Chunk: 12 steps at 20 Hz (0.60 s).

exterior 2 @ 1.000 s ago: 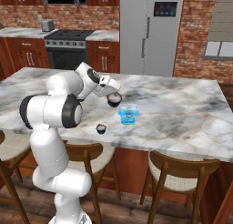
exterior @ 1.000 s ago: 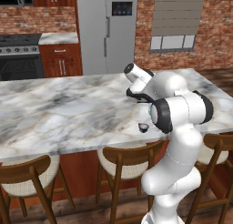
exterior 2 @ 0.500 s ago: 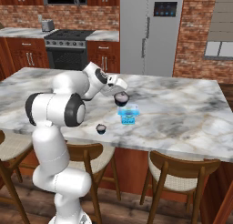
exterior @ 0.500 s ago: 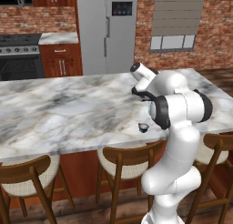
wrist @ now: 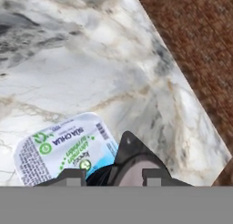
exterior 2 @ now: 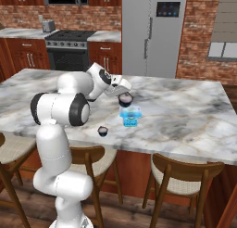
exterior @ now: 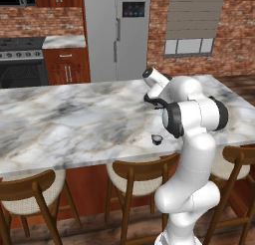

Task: Stack the yogurt containers by placing the smaller containers on top of the larger containers.

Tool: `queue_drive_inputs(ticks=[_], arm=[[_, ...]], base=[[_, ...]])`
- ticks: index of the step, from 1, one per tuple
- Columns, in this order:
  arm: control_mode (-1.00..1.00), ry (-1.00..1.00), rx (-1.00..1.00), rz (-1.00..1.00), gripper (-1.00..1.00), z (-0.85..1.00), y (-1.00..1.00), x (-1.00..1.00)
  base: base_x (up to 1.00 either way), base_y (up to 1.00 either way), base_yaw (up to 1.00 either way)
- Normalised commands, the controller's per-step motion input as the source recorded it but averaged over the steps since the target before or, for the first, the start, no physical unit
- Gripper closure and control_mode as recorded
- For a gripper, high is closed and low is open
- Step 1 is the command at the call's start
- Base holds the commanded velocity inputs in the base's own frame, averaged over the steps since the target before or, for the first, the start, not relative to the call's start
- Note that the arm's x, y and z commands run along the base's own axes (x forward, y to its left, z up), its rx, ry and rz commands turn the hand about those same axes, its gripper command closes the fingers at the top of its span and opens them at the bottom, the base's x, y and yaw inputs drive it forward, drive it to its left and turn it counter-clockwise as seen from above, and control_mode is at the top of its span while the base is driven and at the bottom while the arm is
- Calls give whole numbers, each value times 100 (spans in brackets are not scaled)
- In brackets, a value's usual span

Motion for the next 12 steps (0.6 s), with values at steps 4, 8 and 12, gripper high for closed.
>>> queue_drive_inputs(ticks=[4,8,12], arm=[[-100,8,-2,0,100,-11,0,11],[-100,10,-2,0,100,-17,0,3],[-100,9,-1,0,100,-15,-2,0]], base=[[0,0,0],[0,0,0],[0,0,0]])
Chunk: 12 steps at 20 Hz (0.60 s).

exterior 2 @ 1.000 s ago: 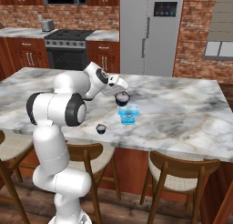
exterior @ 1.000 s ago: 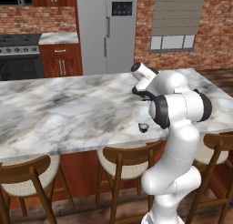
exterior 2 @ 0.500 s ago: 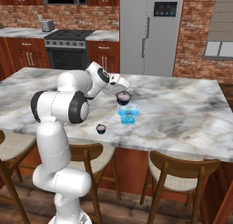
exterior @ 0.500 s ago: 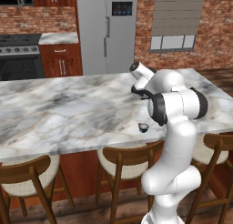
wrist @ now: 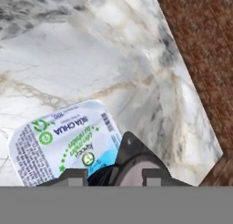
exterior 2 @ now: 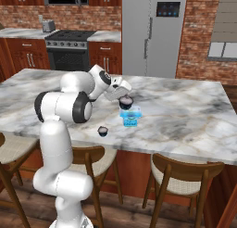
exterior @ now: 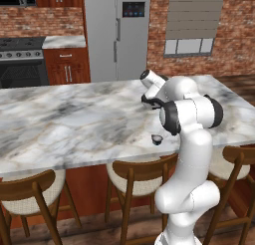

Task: Stack the yogurt containers by placing the smaller containers on top of the larger containers.

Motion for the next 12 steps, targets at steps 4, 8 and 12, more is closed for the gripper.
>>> queue_drive_inputs(ticks=[4,8,12], arm=[[-100,8,-1,0,100,-12,-4,0],[-100,8,0,0,100,-10,-6,0],[-100,5,0,0,100,-12,-8,2]], base=[[0,0,0],[0,0,0],[0,0,0]])
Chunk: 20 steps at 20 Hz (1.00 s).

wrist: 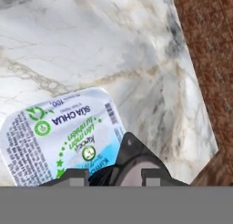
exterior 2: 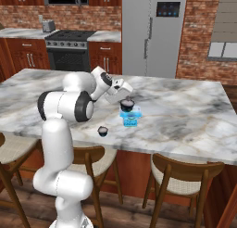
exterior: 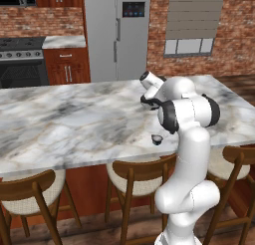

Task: Stack the yogurt containers by placing the smaller containers on top of the larger containers.

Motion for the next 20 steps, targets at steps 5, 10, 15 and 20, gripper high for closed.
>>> queue_drive_inputs(ticks=[5,10,15,20], arm=[[-100,2,0,0,100,-10,-9,7],[-100,2,0,0,100,-9,-8,14],[-100,3,0,0,100,-9,-6,16],[-100,4,0,0,100,-11,-4,12]], base=[[0,0,0],[0,0,0],[0,0,0],[0,0,0]])
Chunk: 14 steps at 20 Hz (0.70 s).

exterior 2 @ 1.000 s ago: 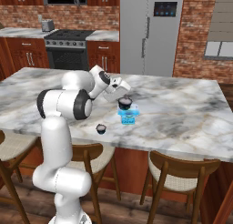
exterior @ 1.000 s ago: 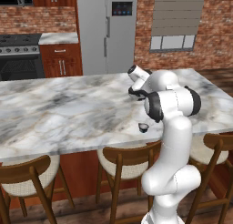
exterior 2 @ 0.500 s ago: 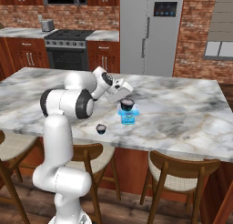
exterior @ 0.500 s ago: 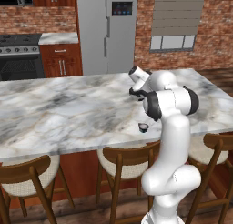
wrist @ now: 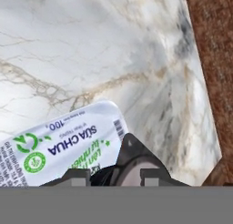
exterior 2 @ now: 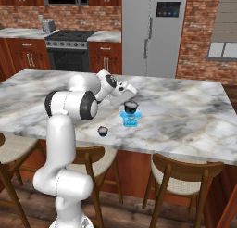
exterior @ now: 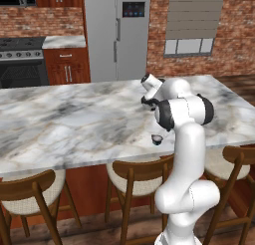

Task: Stack the yogurt containers by placing the smaller containers on top of the larger containers.

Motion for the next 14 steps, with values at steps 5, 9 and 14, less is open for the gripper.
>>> queue_drive_inputs(ticks=[5,9,14], arm=[[-100,5,0,0,100,-10,-5,4],[-100,4,0,0,100,-9,-4,2],[-100,3,0,0,100,-8,-3,0]], base=[[0,0,0],[0,0,0],[0,0,0]])
